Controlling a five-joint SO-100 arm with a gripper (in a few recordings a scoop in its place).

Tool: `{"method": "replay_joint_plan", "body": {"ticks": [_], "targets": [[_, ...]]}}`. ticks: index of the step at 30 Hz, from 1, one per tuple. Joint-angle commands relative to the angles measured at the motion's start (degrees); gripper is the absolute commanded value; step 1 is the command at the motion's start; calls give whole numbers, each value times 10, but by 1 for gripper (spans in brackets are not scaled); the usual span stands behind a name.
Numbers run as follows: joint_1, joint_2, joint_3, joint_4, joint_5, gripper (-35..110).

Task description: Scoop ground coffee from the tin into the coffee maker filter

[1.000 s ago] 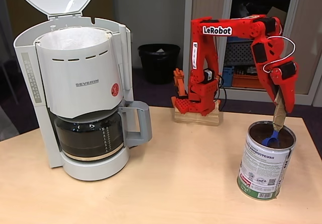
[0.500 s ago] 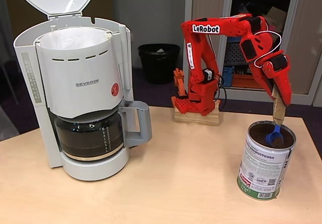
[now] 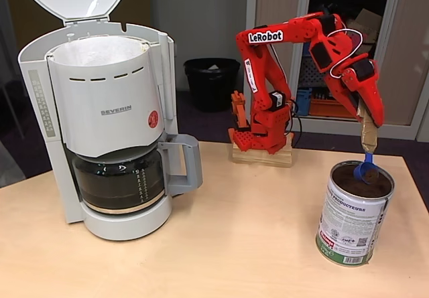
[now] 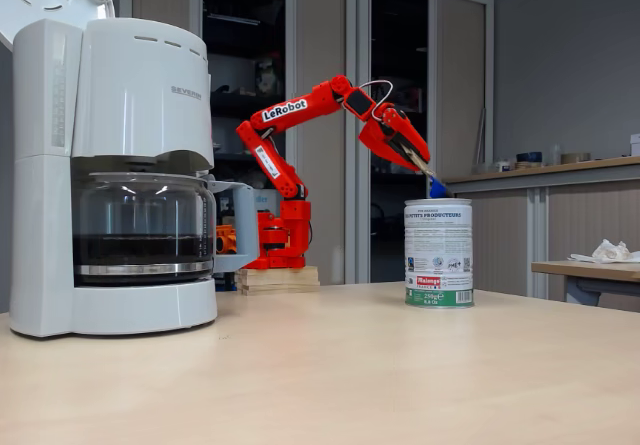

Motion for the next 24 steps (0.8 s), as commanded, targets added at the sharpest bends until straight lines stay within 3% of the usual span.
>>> {"method": "replay_joint_plan", "body": {"ticks": [1, 14, 24], "targets": [[-11, 49, 25, -18, 4, 0], [16, 166, 75, -104, 1, 0], [111, 151, 17, -160, -39, 0]]}}
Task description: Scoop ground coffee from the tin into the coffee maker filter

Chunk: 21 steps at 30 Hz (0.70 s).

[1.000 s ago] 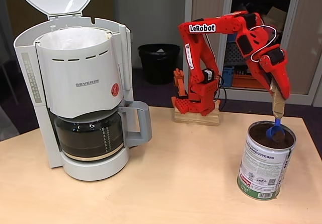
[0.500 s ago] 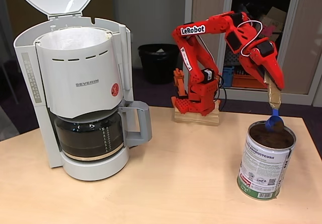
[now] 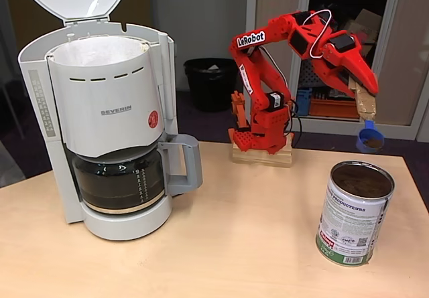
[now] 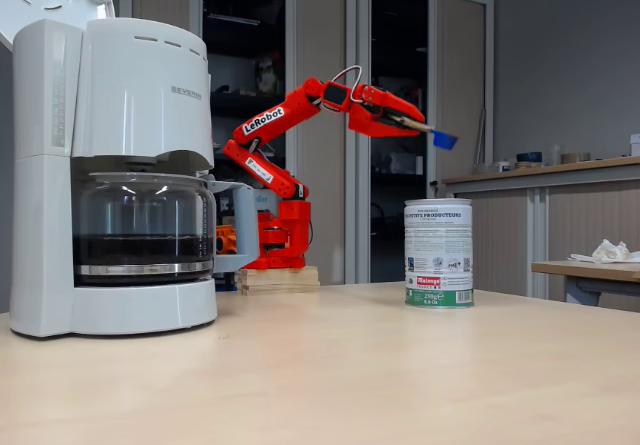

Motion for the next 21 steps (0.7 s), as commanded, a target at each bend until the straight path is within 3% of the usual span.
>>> {"method": "replay_joint_plan", "body": {"ticks": [1, 8, 21], "targets": [[32, -8, -56, -13, -23, 0], [112, -57, -178, 5, -85, 0], [313, -79, -260, 30, -95, 0]]}}
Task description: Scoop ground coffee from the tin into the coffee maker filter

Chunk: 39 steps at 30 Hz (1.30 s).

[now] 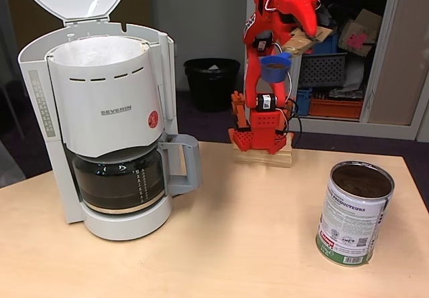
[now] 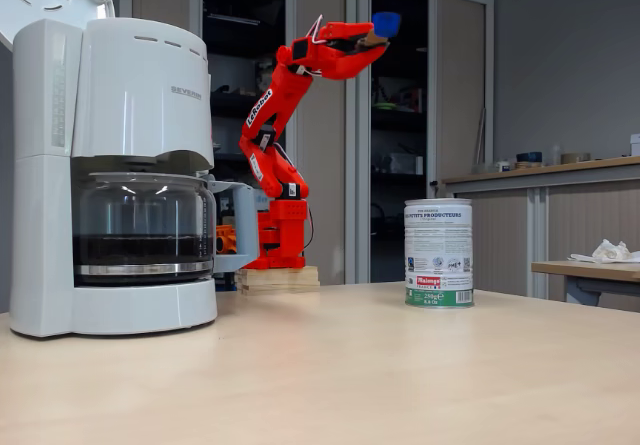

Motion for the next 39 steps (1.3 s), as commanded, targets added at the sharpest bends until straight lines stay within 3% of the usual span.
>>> {"method": "replay_joint_plan", "body": {"ticks": [1, 16, 31, 39], "targets": [[59, 4, -25, 25, -11, 0], [255, -11, -97, -6, -4, 0], [400, 33, -6, -104, 162, 0], [458, 29, 11, -105, 303, 0]]}}
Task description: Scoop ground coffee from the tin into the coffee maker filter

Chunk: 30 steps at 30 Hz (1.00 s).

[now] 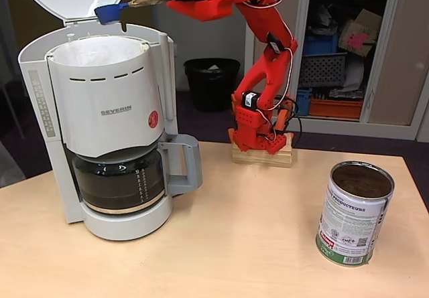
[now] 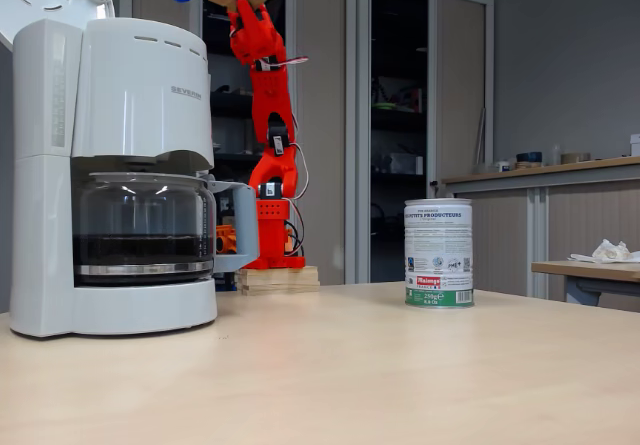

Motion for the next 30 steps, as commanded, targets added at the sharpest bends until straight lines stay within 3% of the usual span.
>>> {"method": "replay_joint_plan", "body": {"ticks": [1, 11, 21, 30], "targets": [[24, 9, 12, -4, 68, 0], [28, 27, 35, 8, 288, 0], [89, 59, 96, -23, 334, 0], [131, 69, 134, -83, 445, 0]]}}
